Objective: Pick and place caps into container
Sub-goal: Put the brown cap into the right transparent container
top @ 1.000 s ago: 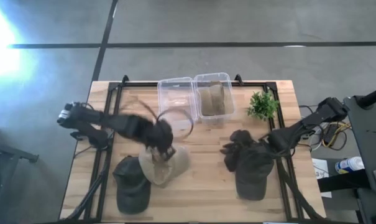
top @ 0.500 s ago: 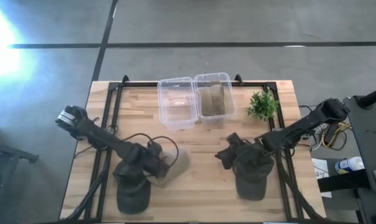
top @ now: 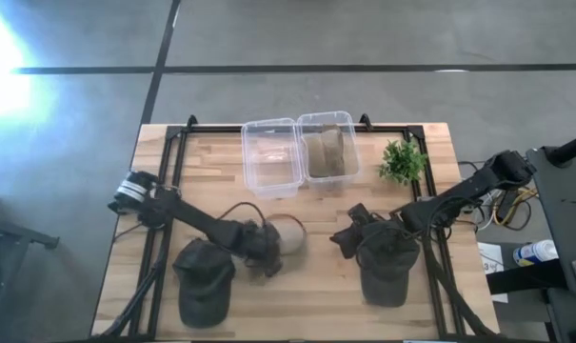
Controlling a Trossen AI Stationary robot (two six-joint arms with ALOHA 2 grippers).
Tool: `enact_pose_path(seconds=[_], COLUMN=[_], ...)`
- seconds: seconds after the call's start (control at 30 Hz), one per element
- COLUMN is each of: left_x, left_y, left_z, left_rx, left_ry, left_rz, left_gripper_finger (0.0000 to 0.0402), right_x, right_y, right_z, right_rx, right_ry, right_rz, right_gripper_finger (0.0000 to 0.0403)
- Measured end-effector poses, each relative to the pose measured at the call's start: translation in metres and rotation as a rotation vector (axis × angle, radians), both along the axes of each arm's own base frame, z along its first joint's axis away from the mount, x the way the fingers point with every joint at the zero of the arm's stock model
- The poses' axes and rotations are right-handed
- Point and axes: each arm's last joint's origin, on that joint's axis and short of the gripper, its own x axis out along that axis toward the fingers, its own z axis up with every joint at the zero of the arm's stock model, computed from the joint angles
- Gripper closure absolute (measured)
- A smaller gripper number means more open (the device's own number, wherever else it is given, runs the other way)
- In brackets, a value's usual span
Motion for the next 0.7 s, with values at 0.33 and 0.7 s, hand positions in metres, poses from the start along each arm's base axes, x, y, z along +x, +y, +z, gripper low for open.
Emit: enact_pose_path(seconds=[0.33,0.7], left_x=[0.032,0.001], left_y=[-0.035,-0.022], left_z=[0.041,0.123], left_rx=[0.351,0.06], left_ry=[0.153,0.078], left_rz=[-0.524,0.177], left_gripper_finger=[0.0258,0.026], right_x=[-0.003,-0.004], right_y=[0.0,0.002], right_z=[-0.007,-0.008], right_rx=[0.068,-0.009], right_ry=[0.037,0.053], right_rz=[0.013,0.161], right_gripper_finger=[0.0282,0.0282])
